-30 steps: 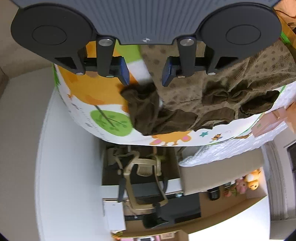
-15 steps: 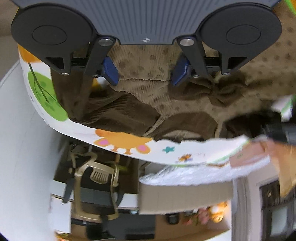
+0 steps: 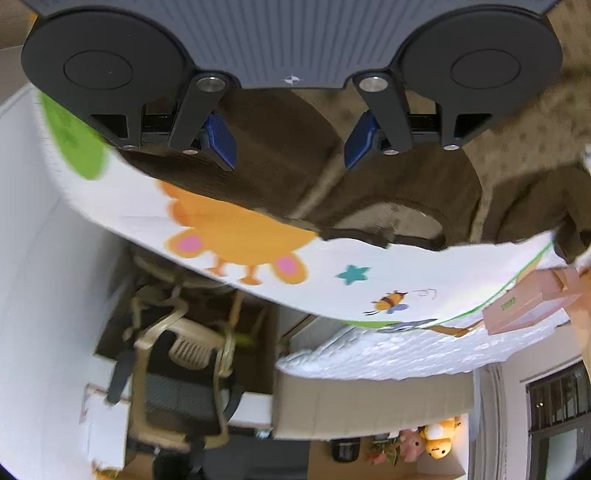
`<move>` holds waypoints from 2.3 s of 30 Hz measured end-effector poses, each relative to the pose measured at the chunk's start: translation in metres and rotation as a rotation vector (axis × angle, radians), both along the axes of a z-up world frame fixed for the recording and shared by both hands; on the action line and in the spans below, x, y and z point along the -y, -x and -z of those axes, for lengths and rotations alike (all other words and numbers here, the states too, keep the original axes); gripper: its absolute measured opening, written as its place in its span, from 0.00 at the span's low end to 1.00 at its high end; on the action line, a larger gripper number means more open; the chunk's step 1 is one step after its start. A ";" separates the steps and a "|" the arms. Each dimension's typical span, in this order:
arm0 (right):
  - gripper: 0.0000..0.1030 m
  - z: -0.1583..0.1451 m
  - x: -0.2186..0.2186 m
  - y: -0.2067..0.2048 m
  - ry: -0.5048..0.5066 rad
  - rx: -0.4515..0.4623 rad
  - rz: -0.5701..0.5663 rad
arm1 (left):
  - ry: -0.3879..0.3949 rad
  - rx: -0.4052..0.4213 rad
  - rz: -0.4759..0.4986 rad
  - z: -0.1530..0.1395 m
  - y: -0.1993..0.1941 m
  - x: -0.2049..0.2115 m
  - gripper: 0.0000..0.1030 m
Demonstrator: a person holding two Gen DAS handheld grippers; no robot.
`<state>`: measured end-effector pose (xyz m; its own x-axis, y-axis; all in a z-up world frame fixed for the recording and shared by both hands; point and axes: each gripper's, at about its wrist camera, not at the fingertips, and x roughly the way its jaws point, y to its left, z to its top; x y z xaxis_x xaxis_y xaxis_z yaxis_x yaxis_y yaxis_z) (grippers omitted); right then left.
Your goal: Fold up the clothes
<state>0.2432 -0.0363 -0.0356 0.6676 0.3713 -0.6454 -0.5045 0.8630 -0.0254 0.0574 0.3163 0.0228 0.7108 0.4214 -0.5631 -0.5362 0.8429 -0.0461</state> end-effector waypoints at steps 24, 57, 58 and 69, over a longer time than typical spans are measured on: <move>0.57 0.041 0.016 -0.079 0.248 0.183 0.286 | 0.361 -0.039 0.480 0.053 -0.240 0.125 0.80; 0.75 0.026 0.081 0.065 -0.094 0.192 0.253 | 0.249 0.136 0.147 0.019 -0.155 0.082 0.08; 0.75 0.026 0.082 0.065 -0.100 0.189 0.255 | 0.199 0.154 0.196 0.009 -0.160 0.099 0.08; 0.81 0.026 0.095 0.064 -0.172 0.177 0.284 | 0.165 0.091 0.691 0.004 -0.152 0.248 0.40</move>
